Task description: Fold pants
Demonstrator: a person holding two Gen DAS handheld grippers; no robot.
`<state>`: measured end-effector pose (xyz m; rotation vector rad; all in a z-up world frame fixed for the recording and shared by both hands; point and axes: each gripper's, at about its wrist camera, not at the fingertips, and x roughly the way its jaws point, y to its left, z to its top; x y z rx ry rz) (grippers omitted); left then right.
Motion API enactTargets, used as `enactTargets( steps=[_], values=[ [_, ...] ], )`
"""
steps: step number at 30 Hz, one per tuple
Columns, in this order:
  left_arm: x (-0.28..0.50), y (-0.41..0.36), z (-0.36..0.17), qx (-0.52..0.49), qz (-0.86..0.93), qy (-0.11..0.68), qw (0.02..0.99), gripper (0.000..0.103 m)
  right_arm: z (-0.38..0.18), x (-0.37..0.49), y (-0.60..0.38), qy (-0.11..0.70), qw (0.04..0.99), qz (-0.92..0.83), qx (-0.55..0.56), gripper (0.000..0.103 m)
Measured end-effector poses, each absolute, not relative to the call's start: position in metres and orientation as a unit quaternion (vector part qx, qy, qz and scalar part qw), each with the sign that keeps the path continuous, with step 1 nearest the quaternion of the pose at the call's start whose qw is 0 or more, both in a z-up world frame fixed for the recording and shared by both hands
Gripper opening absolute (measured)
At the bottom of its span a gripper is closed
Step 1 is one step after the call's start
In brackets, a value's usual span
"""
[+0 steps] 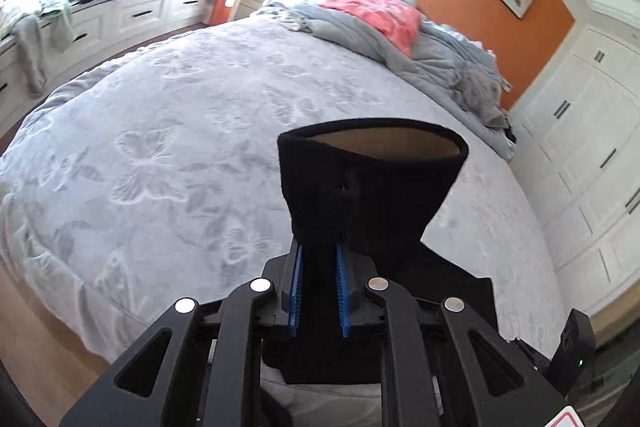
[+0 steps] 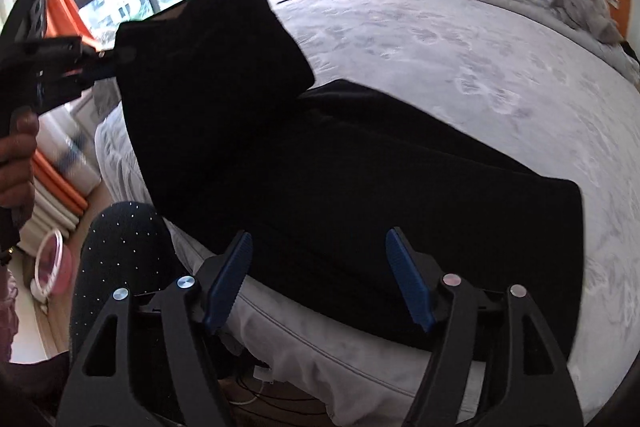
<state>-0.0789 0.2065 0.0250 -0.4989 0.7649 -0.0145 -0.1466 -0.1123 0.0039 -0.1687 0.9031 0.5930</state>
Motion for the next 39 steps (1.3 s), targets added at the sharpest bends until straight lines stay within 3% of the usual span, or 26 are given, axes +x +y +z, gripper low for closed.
enactTargets(
  steps=[4, 5, 8, 13, 17, 21, 22, 23, 24, 26, 31, 37, 39],
  values=[
    [-0.078, 0.228, 0.006, -0.249, 0.026, 0.387, 0.887, 0.011, -0.032, -0.132, -0.060, 0.442, 0.840, 0.280, -0.145, 0.068],
    [-0.078, 0.234, 0.003, -0.258, 0.028, 0.389, 0.884, 0.011, -0.039, -0.129, -0.054, 0.433, 0.843, 0.274, -0.164, 0.062],
    [-0.085, 0.246, -0.002, -0.271, 0.031, 0.389, 0.880, 0.011, -0.029, -0.122, -0.059, 0.432, 0.847, 0.256, -0.174, 0.011],
    [-0.089, 0.245, 0.005, -0.268, 0.015, 0.386, 0.883, 0.011, 0.059, -0.121, -0.125, 0.387, 0.889, 0.226, -0.097, 0.011],
    [-0.088, 0.242, 0.007, -0.271, 0.006, 0.383, 0.883, 0.011, 0.067, -0.132, -0.122, 0.385, 0.885, 0.224, -0.138, 0.013],
    [-0.088, 0.243, 0.013, -0.280, -0.002, 0.378, 0.883, 0.011, -0.026, -0.135, -0.072, 0.488, 0.806, 0.271, -0.194, 0.021],
    [-0.088, 0.244, 0.015, -0.281, -0.005, 0.377, 0.883, 0.011, -0.032, -0.140, -0.067, 0.473, 0.816, 0.259, -0.208, 0.023],
    [-0.089, 0.244, 0.018, -0.283, -0.007, 0.375, 0.883, 0.011, -0.026, -0.146, -0.065, 0.458, 0.825, 0.260, -0.207, 0.038],
    [-0.089, 0.244, 0.020, -0.283, -0.010, 0.374, 0.883, 0.011, -0.019, -0.146, -0.067, 0.463, 0.822, 0.278, -0.180, 0.059],
    [-0.091, 0.239, 0.029, -0.271, -0.020, 0.371, 0.888, 0.011, 0.002, -0.143, -0.086, 0.459, 0.829, 0.301, -0.109, 0.069],
    [-0.090, 0.197, 0.065, -0.231, -0.086, 0.355, 0.902, 0.011, 0.049, -0.129, -0.170, 0.439, 0.858, 0.264, 0.024, 0.069],
    [-0.090, 0.066, 0.095, -0.129, -0.208, 0.349, 0.905, 0.013, 0.068, -0.124, -0.275, 0.418, 0.880, 0.171, 0.149, 0.074],
    [-0.087, 0.018, 0.067, -0.109, -0.235, 0.383, 0.887, 0.028, 0.058, -0.122, -0.295, 0.432, 0.872, 0.161, 0.166, 0.074]
  ],
)
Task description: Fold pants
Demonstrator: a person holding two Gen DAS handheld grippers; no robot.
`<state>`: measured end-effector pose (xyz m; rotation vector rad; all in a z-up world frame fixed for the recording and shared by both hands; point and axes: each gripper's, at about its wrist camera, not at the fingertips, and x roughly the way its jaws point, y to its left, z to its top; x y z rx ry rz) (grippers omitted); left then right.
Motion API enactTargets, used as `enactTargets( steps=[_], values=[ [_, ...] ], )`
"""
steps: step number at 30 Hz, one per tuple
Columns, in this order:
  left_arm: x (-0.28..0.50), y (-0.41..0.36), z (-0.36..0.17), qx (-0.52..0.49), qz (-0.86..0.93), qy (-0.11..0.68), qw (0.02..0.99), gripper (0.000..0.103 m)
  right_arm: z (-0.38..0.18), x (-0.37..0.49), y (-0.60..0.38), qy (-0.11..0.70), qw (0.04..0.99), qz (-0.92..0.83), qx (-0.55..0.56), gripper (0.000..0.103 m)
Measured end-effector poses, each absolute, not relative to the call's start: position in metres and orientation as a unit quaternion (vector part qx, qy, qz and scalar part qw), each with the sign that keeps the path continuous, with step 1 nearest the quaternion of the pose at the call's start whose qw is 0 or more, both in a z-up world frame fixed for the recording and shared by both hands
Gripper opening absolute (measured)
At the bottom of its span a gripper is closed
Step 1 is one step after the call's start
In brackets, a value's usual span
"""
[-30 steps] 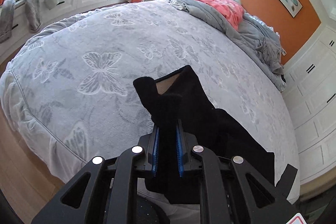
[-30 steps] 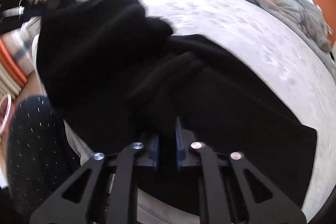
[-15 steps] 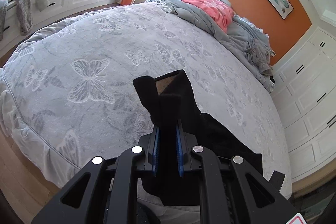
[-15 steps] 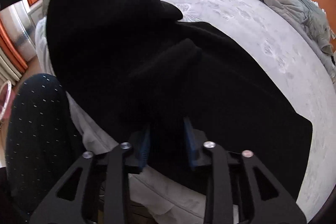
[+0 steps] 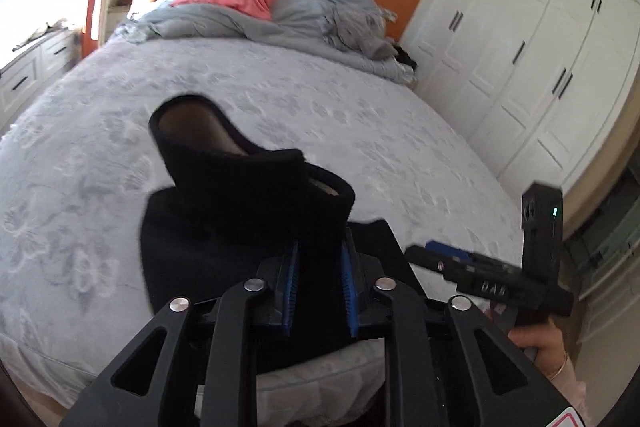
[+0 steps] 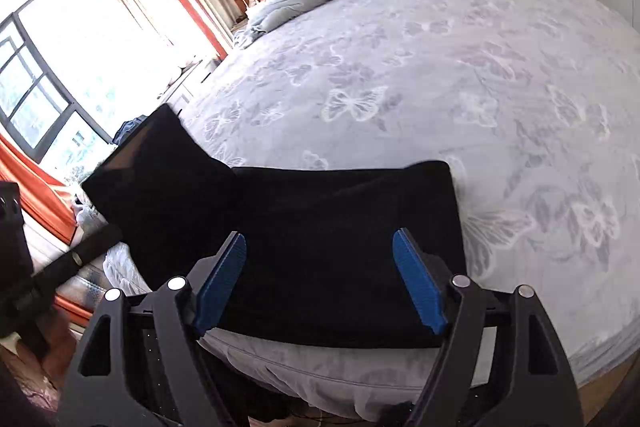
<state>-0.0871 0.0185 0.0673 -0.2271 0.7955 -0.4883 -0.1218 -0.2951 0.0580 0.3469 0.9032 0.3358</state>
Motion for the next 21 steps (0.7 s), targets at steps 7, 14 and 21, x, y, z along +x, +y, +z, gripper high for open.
enactTargets(
  steps=[7, 14, 21],
  values=[
    [-0.113, -0.015, -0.013, -0.081, -0.216, 0.440, 0.868, 0.062, 0.017, -0.113, -0.303, 0.465, 0.825, 0.209, 0.244, 0.082],
    [-0.137, 0.048, 0.011, -0.123, -0.148, 0.407, 0.893, 0.072, -0.033, -0.086, -0.236, 0.514, 0.779, 0.258, 0.250, 0.084],
    [-0.141, 0.064, 0.036, -0.094, -0.089, 0.389, 0.912, 0.072, 0.018, -0.087, -0.178, 0.467, 0.822, 0.287, 0.154, 0.024]
  ],
)
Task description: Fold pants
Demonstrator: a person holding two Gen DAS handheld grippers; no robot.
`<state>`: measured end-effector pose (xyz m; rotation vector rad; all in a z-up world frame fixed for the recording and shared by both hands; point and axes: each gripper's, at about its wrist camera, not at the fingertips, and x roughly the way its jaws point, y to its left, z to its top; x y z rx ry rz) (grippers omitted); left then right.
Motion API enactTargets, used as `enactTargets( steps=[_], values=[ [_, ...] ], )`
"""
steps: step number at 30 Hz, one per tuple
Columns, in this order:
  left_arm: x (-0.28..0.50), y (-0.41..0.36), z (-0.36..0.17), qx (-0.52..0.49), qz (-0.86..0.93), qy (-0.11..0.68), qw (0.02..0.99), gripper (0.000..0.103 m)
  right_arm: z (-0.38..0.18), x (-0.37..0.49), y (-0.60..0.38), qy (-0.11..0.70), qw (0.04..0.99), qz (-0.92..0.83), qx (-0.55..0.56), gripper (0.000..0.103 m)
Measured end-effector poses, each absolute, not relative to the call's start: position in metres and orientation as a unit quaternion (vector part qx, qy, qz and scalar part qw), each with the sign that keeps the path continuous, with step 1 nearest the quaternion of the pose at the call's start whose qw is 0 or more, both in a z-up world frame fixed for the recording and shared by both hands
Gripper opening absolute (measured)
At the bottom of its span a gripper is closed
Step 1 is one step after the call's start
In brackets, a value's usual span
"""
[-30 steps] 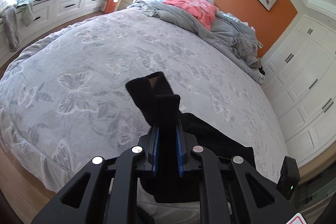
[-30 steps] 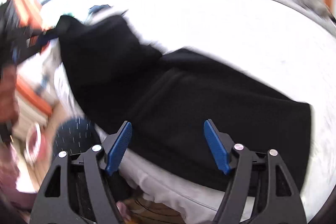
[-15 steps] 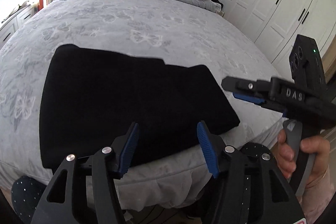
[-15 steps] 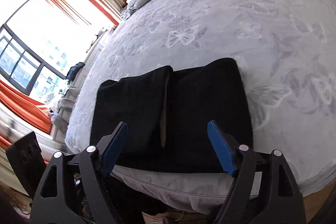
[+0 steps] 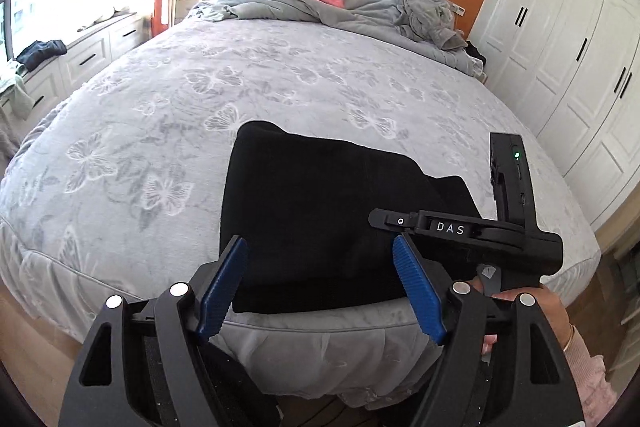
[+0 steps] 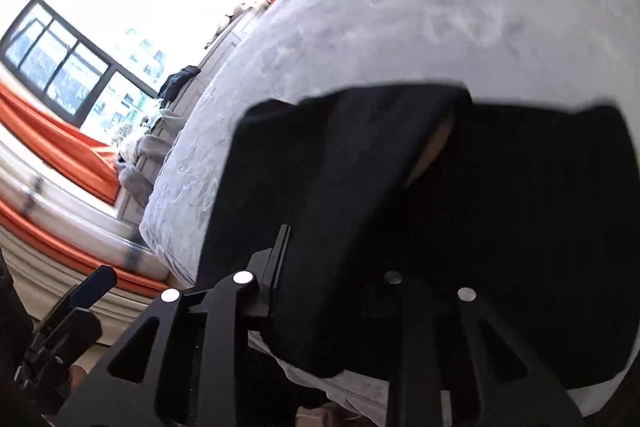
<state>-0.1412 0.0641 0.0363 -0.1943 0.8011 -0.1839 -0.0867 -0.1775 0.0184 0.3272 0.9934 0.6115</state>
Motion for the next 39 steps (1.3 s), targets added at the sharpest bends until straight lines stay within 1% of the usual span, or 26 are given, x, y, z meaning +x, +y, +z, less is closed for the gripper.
enactTargets(
  steps=[4, 5, 7, 8, 10, 11, 13, 14, 15, 16, 17, 18, 19, 20, 21, 22, 23, 24, 28, 29, 31, 32, 34, 37, 39],
  values=[
    [-0.147, 0.068, 0.058, -0.103, -0.098, 0.370, 0.918, 0.072, 0.117, -0.095, -0.181, 0.373, 0.864, 0.315, 0.122, 0.023],
    [-0.148, 0.069, 0.063, -0.110, -0.105, 0.367, 0.918, 0.074, 0.139, -0.101, -0.188, 0.349, 0.878, 0.310, 0.107, 0.023],
    [-0.151, 0.070, 0.069, -0.121, -0.113, 0.363, 0.917, 0.077, 0.161, -0.112, -0.207, 0.321, 0.897, 0.291, 0.085, 0.023],
    [-0.152, 0.069, 0.070, -0.124, -0.117, 0.361, 0.917, 0.079, 0.163, -0.116, -0.218, 0.317, 0.905, 0.275, 0.073, 0.024],
    [-0.150, 0.063, 0.066, -0.121, -0.119, 0.362, 0.917, 0.081, 0.137, -0.117, -0.243, 0.341, 0.910, 0.228, 0.059, 0.024],
    [-0.148, 0.058, 0.062, -0.116, -0.118, 0.369, 0.915, 0.081, 0.110, -0.113, -0.258, 0.371, 0.902, 0.210, 0.070, 0.024],
    [-0.142, 0.049, 0.051, -0.111, -0.122, 0.384, 0.908, 0.081, 0.037, -0.102, -0.287, 0.446, 0.873, 0.167, 0.108, 0.024],
    [-0.139, 0.044, 0.044, -0.111, -0.125, 0.393, 0.904, 0.081, 0.002, -0.098, -0.297, 0.477, 0.862, 0.132, 0.106, 0.024],
    [-0.135, 0.039, 0.037, -0.112, -0.129, 0.402, 0.900, 0.081, -0.022, -0.096, -0.306, 0.496, 0.854, 0.116, 0.110, 0.024],
    [-0.131, 0.033, 0.031, -0.114, -0.135, 0.408, 0.896, 0.081, -0.032, -0.099, -0.318, 0.486, 0.850, 0.132, 0.155, 0.024],
    [-0.129, 0.029, 0.026, -0.115, -0.137, 0.414, 0.893, 0.081, -0.031, -0.101, -0.328, 0.478, 0.843, 0.144, 0.200, 0.024],
    [-0.125, 0.025, 0.021, -0.112, -0.136, 0.421, 0.890, 0.081, -0.026, -0.101, -0.334, 0.475, 0.839, 0.146, 0.222, 0.026],
    [-0.123, 0.021, 0.017, -0.107, -0.134, 0.426, 0.888, 0.081, -0.015, -0.101, -0.337, 0.461, 0.848, 0.141, 0.220, 0.027],
    [-0.120, 0.018, 0.014, -0.103, -0.131, 0.429, 0.888, 0.081, -0.004, -0.100, -0.336, 0.445, 0.860, 0.141, 0.207, 0.032],
    [-0.118, 0.017, 0.012, -0.103, -0.130, 0.431, 0.887, 0.081, 0.006, -0.097, -0.334, 0.439, 0.865, 0.148, 0.194, 0.044],
    [-0.116, 0.016, 0.011, -0.105, -0.130, 0.433, 0.886, 0.081, 0.013, -0.092, -0.329, 0.436, 0.866, 0.158, 0.186, 0.052],
    [-0.114, 0.015, 0.009, -0.107, -0.131, 0.435, 0.884, 0.081, 0.016, -0.087, -0.326, 0.432, 0.867, 0.167, 0.184, 0.064],
    [-0.112, 0.014, 0.007, -0.109, -0.131, 0.437, 0.883, 0.081, 0.016, -0.081, -0.320, 0.431, 0.867, 0.173, 0.179, 0.068],
    [-0.104, 0.007, 0.002, -0.097, -0.122, 0.443, 0.883, 0.081, -0.009, -0.055, -0.295, 0.470, 0.855, 0.171, 0.138, 0.068],
    [-0.102, 0.004, 0.001, -0.090, -0.118, 0.443, 0.884, 0.081, -0.019, -0.050, -0.290, 0.479, 0.850, 0.170, 0.135, 0.067],
    [-0.098, -0.001, -0.001, -0.075, -0.114, 0.446, 0.885, 0.081, -0.028, -0.046, -0.281, 0.484, 0.854, 0.151, 0.121, 0.046],
    [-0.096, -0.003, -0.003, -0.070, -0.113, 0.448, 0.884, 0.081, -0.023, -0.048, -0.278, 0.475, 0.859, 0.154, 0.116, 0.011],
    [-0.093, -0.007, -0.005, -0.060, -0.109, 0.452, 0.883, 0.081, 0.000, -0.053, -0.284, 0.452, 0.863, 0.175, 0.138, 0.009],
    [-0.086, -0.011, -0.010, -0.050, -0.107, 0.461, 0.880, 0.081, 0.038, -0.069, -0.291, 0.414, 0.890, 0.162, 0.103, 0.008],
    [-0.083, -0.013, -0.013, -0.045, -0.108, 0.464, 0.878, 0.081, 0.034, -0.072, -0.302, 0.417, 0.893, 0.139, 0.095, 0.009]
  ],
)
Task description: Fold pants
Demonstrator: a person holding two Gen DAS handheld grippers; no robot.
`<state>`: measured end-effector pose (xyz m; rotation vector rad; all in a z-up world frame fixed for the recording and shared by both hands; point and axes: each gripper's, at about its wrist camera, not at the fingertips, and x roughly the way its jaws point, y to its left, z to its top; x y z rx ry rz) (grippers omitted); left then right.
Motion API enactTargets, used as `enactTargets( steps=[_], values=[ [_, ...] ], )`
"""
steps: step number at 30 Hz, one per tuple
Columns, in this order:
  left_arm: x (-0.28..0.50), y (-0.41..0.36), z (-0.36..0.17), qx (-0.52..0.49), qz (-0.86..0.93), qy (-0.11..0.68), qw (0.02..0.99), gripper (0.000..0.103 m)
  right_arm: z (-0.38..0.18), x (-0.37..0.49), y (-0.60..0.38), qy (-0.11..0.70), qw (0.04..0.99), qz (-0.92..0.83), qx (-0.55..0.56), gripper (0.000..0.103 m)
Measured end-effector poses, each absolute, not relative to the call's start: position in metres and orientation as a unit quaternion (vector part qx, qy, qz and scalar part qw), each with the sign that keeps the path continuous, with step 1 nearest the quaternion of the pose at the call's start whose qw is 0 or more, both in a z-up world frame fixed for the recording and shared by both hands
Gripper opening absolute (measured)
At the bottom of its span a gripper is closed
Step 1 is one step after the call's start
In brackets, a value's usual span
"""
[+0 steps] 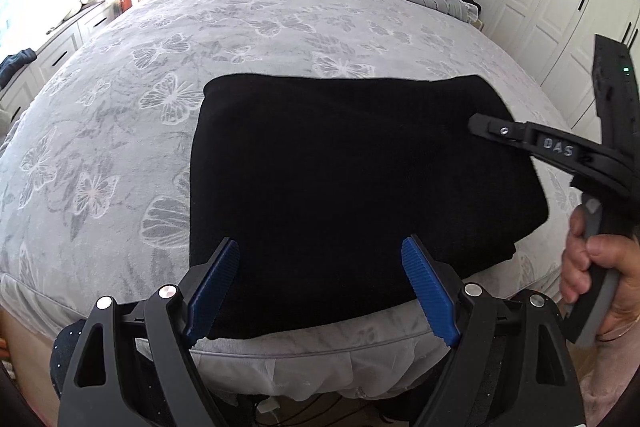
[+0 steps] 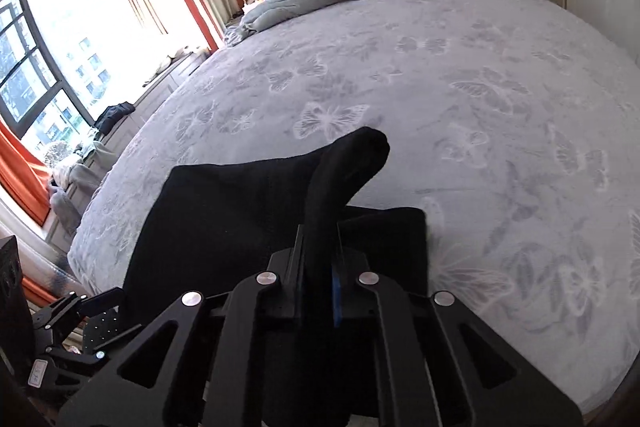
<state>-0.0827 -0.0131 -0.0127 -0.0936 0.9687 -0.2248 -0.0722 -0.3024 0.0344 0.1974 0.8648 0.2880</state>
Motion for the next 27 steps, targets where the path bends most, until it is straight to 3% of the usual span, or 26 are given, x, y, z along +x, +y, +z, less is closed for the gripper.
enactTargets(
  steps=[4, 7, 9, 12, 14, 21, 22, 23, 24, 27],
  values=[
    [-0.077, -0.018, -0.020, -0.040, -0.105, 0.472, 0.874, 0.081, -0.027, -0.063, -0.317, 0.463, 0.875, 0.109, 0.091, 0.018],
    [-0.073, -0.021, -0.022, -0.032, -0.093, 0.476, 0.874, 0.081, -0.015, -0.072, -0.339, 0.454, 0.867, 0.110, 0.173, 0.038],
    [-0.071, -0.017, -0.020, -0.039, -0.093, 0.476, 0.874, 0.081, -0.005, -0.081, -0.347, 0.443, 0.872, 0.099, 0.184, 0.061],
    [-0.071, 0.011, -0.013, -0.109, -0.094, 0.461, 0.875, 0.082, -0.002, -0.095, -0.350, 0.448, 0.869, 0.110, 0.182, 0.083],
    [-0.068, 0.035, -0.015, -0.158, -0.087, 0.464, 0.867, 0.085, -0.008, -0.103, -0.351, 0.457, 0.861, 0.119, 0.188, 0.091],
    [-0.045, 0.065, -0.069, -0.273, -0.133, 0.528, 0.793, 0.086, -0.055, -0.107, -0.343, 0.482, 0.824, 0.144, 0.259, 0.092],
    [-0.042, 0.062, -0.077, -0.277, -0.139, 0.533, 0.788, 0.086, -0.055, -0.105, -0.341, 0.479, 0.820, 0.159, 0.268, 0.085],
    [-0.039, 0.058, -0.083, -0.276, -0.140, 0.537, 0.785, 0.083, -0.053, -0.103, -0.339, 0.478, 0.817, 0.163, 0.279, 0.060],
    [-0.037, 0.055, -0.087, -0.275, -0.143, 0.539, 0.783, 0.079, -0.052, -0.101, -0.338, 0.480, 0.815, 0.157, 0.285, 0.044],
    [-0.035, 0.053, -0.073, -0.257, -0.149, 0.526, 0.797, 0.048, -0.030, -0.104, -0.330, 0.464, 0.819, 0.171, 0.290, 0.035]
  ],
)
